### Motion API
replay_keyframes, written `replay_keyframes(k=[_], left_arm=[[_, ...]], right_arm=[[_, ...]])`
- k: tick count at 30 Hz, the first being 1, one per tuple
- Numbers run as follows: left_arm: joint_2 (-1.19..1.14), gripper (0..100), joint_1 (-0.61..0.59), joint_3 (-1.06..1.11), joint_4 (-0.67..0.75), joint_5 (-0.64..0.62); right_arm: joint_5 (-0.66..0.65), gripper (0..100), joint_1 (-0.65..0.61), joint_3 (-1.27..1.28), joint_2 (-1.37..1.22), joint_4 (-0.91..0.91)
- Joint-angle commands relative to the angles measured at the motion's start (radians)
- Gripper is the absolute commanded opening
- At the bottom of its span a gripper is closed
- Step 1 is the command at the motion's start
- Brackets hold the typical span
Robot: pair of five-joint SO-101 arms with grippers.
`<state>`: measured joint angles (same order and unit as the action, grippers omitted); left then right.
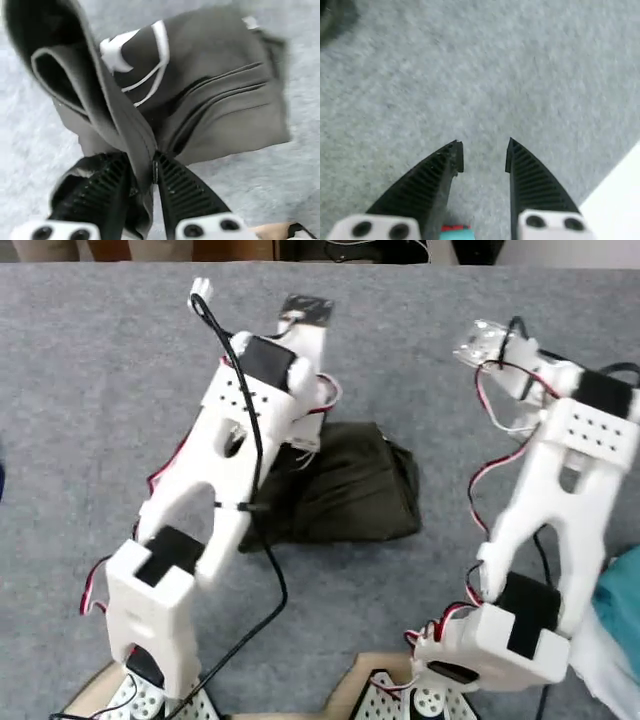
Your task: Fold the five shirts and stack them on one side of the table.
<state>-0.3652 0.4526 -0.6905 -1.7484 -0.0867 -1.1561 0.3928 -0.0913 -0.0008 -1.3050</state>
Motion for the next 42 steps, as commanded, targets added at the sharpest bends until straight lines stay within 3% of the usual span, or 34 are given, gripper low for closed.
replay_keyframes(k=[1,11,18,25,31,36,42], left_arm=[[-0.047,2,0.06,-0.112,-0.011,-0.006],[-0.239,2,0.178,-0.315,-0.011,-0.006],[-0.259,2,0.18,-0.379,-0.011,-0.006],[-0.249,2,0.138,-0.381,-0.012,-0.002],[-0.248,2,0.028,-0.376,-0.014,0.048],[-0.194,2,-0.006,-0.244,-0.015,0.078],[0.035,2,0.066,-0.046,-0.014,0.149]], right_arm=[[-0.012,15.7,0.031,-0.058,0.058,0.021],[-0.014,15.7,0.031,-0.058,0.058,0.021],[-0.014,15.7,0.031,-0.058,0.058,0.021],[-0.014,15.7,0.031,-0.058,0.058,0.021],[-0.014,15.8,0.031,-0.058,0.058,0.021],[-0.014,15.8,0.028,-0.058,0.058,0.021],[-0.014,15.9,0.028,-0.091,0.004,0.017]])
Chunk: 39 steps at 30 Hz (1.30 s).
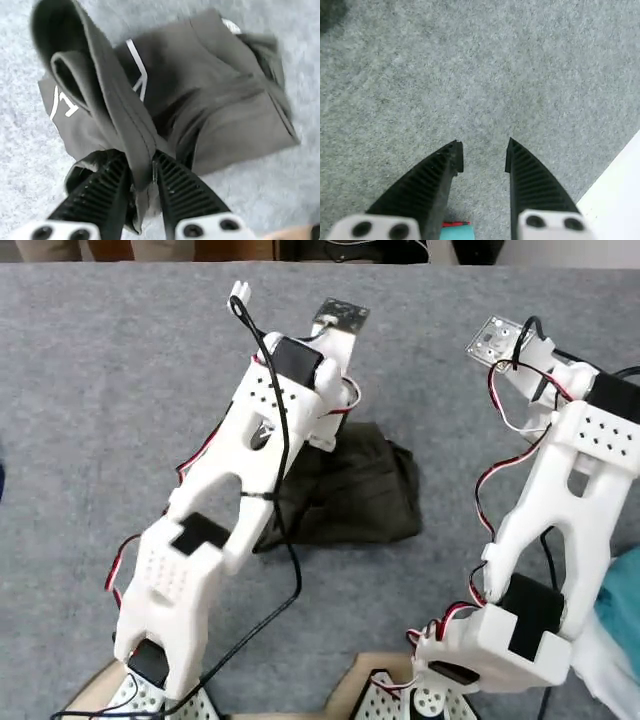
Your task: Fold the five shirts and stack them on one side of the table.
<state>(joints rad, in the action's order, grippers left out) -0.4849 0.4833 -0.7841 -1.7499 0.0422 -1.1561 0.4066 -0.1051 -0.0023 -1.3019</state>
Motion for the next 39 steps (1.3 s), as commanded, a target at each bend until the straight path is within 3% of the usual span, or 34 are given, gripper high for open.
replay_keyframes(k=[1,8,21,31,33,37,39], left_arm=[[0.185,2,0.046,0.058,-0.011,0.02],[0.197,2,0.089,0.006,-0.008,0.02],[-0.168,2,0.144,-0.319,-0.008,-0.008],[-0.251,2,0.15,-0.362,-0.008,-0.005],[-0.251,7,0.155,-0.362,-0.008,-0.005],[-0.251,29,0.158,-0.354,-0.009,-0.032],[-0.249,33,0.15,-0.364,-0.009,-0.075]], right_arm=[[-0.014,15.9,0.016,-0.09,-0.01,0.011],[-0.014,15.9,0.019,-0.157,-0.054,-0.044],[-0.014,15.9,0.019,-0.157,-0.054,-0.046],[-0.014,15.9,0.019,-0.156,-0.054,-0.046],[-0.014,15.9,0.019,-0.156,-0.056,-0.048],[-0.014,15.9,0.018,-0.156,-0.056,-0.048],[-0.014,15.9,0.018,-0.156,-0.056,-0.048]])
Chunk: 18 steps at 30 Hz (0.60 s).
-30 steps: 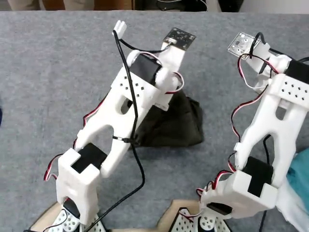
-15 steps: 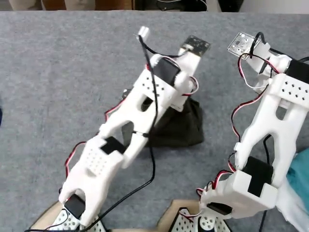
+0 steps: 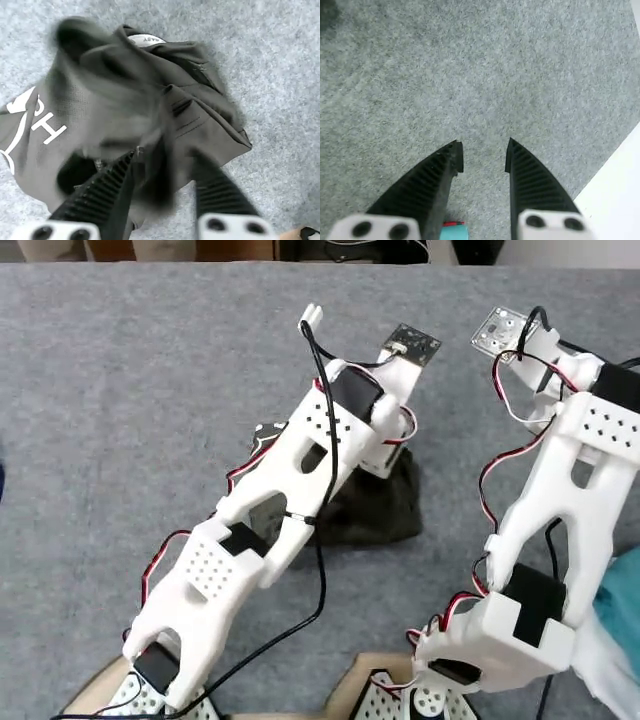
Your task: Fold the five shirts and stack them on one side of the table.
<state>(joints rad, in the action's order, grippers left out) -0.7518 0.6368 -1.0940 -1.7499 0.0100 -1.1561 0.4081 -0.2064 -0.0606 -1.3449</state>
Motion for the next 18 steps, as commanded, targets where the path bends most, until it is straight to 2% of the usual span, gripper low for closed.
replay_keyframes(k=[1,5,9,14,18], left_arm=[[0.018,33,-0.009,-0.063,-0.009,-0.044],[0.068,31,-0.081,-0.08,-0.009,-0.041],[0.157,26,-0.227,-0.069,-0.009,-0.02],[0.217,12,-0.477,0.02,-0.009,-0.012],[0.288,16,-0.643,0.265,-0.011,0.035]], right_arm=[[-0.014,15.9,0.016,-0.054,0.002,-0.005],[-0.014,15.9,0.008,-0.053,0.002,-0.02],[-0.005,15.7,-0.064,-0.058,0.002,-0.06],[0.178,15.7,-0.278,-0.064,0.004,-0.155],[0.359,15.9,-0.475,-0.081,0.002,-0.235]])
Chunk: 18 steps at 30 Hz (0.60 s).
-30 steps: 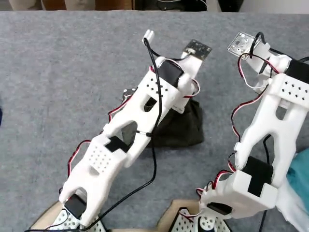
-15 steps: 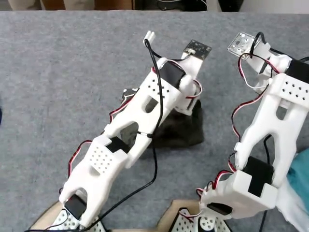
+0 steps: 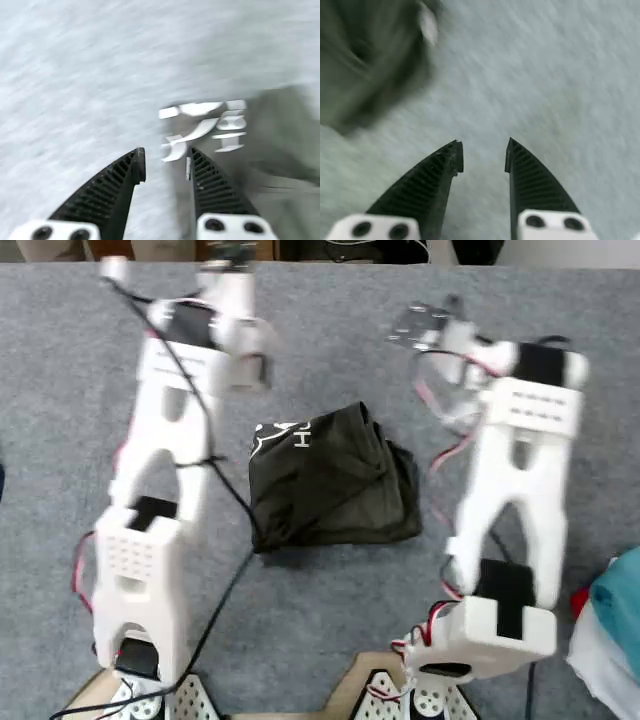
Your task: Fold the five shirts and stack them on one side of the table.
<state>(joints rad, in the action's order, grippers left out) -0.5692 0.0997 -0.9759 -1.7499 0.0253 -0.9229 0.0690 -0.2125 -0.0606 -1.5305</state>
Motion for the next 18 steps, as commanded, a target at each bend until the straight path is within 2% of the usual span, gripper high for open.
replay_keyframes(k=[1,4,8,13,18], left_arm=[[0.133,17,-0.137,0.226,-0.011,0.02],[0.231,16,-0.204,0.443,-0.011,0.037],[0.41,2,-0.23,0.697,-0.009,0.092],[0.679,4,-0.247,1.023,-0.008,0.16],[0.969,4,-0.272,1.252,0.011,0.203]], right_arm=[[0.198,15.9,-0.194,-0.084,0.002,-0.068],[0.396,15.9,-0.321,-0.107,-0.022,-0.101],[0.612,15.9,-0.441,-0.14,-0.105,-0.13],[0.977,15.7,-0.499,-0.225,-0.236,-0.13],[1.083,15.6,-0.541,-0.357,-0.338,-0.169]])
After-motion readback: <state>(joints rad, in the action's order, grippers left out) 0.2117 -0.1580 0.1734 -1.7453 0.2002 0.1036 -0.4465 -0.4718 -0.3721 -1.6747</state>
